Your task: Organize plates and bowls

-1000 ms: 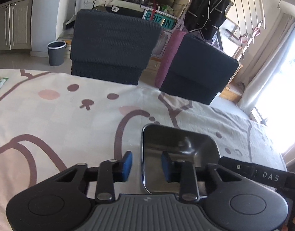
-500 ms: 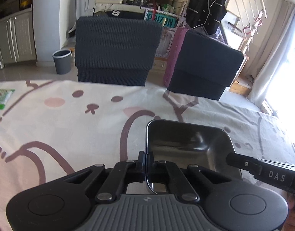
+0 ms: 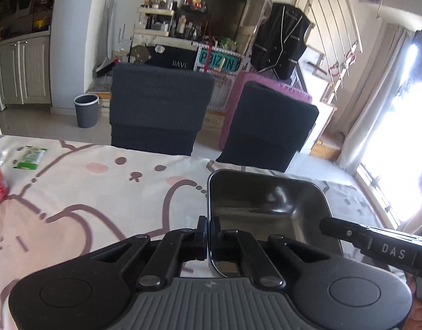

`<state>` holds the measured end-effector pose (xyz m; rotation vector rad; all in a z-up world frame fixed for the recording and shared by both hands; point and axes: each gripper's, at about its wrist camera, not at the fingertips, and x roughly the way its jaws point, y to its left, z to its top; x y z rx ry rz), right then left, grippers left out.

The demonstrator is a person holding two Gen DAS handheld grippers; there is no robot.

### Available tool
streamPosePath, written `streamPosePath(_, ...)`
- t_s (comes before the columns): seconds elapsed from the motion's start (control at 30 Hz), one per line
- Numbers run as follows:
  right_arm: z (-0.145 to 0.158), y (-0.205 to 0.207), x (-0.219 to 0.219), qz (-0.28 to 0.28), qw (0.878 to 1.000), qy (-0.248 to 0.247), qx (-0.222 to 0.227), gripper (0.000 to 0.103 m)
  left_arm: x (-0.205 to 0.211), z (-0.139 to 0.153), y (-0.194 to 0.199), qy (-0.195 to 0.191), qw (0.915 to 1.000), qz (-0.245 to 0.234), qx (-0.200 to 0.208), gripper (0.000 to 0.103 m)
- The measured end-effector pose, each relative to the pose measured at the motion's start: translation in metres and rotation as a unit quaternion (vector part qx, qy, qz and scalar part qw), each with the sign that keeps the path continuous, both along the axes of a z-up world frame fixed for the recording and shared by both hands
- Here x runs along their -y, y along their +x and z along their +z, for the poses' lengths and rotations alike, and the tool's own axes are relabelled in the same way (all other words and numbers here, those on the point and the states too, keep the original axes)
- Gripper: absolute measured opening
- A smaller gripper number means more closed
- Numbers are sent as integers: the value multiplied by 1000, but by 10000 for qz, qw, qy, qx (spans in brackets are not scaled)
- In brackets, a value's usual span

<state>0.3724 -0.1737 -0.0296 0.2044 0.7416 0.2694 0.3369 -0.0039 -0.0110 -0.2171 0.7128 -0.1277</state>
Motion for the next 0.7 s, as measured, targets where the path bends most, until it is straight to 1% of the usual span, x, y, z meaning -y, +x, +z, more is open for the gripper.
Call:
streamPosePath(0.07,8,-17,-2,63,9999,35,73,6,-5,10,-20,32,10000,-27,68,1)
streamPosePath(0.13,15,-34,-8,113,9999,77,41,6,-12,17,-40,145,9998,-43,141,2)
streamPosePath(0.2,21,-50,-14,216,9997,127,-1,6,-22,21,-60,146,9997,-50,168,2)
streamPosePath(0.3,25,-78,-27,343,9993,174,-33,7,-40,26,-85,113,9998,-23,145,1)
streamPosePath(0.43,26,-107,-45,375,9985,379,-107,7,-62,32,-112,325,9992,-71,238,1)
streamPosePath(0.6,22,-117,-76,645,9964,500,-223,8,-104,28,-137,423,9990,38,116,1)
streamPosePath(0.7,17,-118,-101,916,9947,349,-308,9,-127,20,-145,459,9988,144,-30,1)
